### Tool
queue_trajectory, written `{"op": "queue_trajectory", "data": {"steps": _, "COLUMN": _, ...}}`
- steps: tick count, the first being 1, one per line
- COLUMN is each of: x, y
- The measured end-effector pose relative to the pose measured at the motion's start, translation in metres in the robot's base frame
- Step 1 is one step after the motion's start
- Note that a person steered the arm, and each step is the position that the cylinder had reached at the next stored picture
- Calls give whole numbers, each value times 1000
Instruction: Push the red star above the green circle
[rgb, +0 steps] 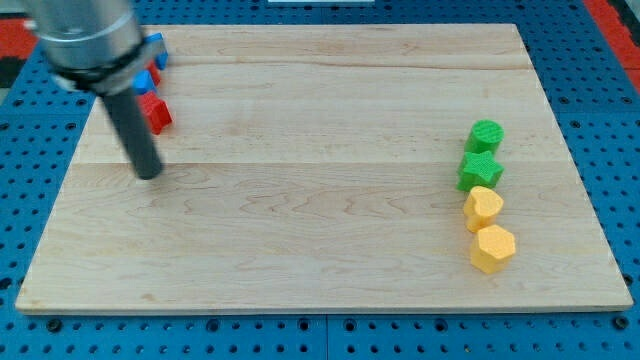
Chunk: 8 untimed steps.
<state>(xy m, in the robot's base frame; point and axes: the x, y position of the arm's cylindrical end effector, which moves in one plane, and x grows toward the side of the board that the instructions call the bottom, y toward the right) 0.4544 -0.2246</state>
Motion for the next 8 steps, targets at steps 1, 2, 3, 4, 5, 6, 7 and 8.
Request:
{"op": "queue_trajectory", "data": {"steps": 1, "x": -27, "y": -53}}
{"op": "queue_trajectory", "data": {"steps": 2, "x": -65, "y": -73}}
{"op": "queue_trajectory", "data": {"steps": 3, "x": -82, "y": -62}}
{"op": "queue_trajectory", "data": {"steps": 4, "x": -83, "y": -15}}
{"op": "queue_trajectory", "data": {"steps": 5, "x": -84, "y": 43}}
{"op": "queue_trajectory", "data": {"steps": 6, "x": -87, "y": 99}}
{"op": "queue_trajectory", "data": {"steps": 7, "x": -98, "y": 104}}
{"op": "queue_trajectory", "data": {"steps": 8, "x": -108, "y": 104}}
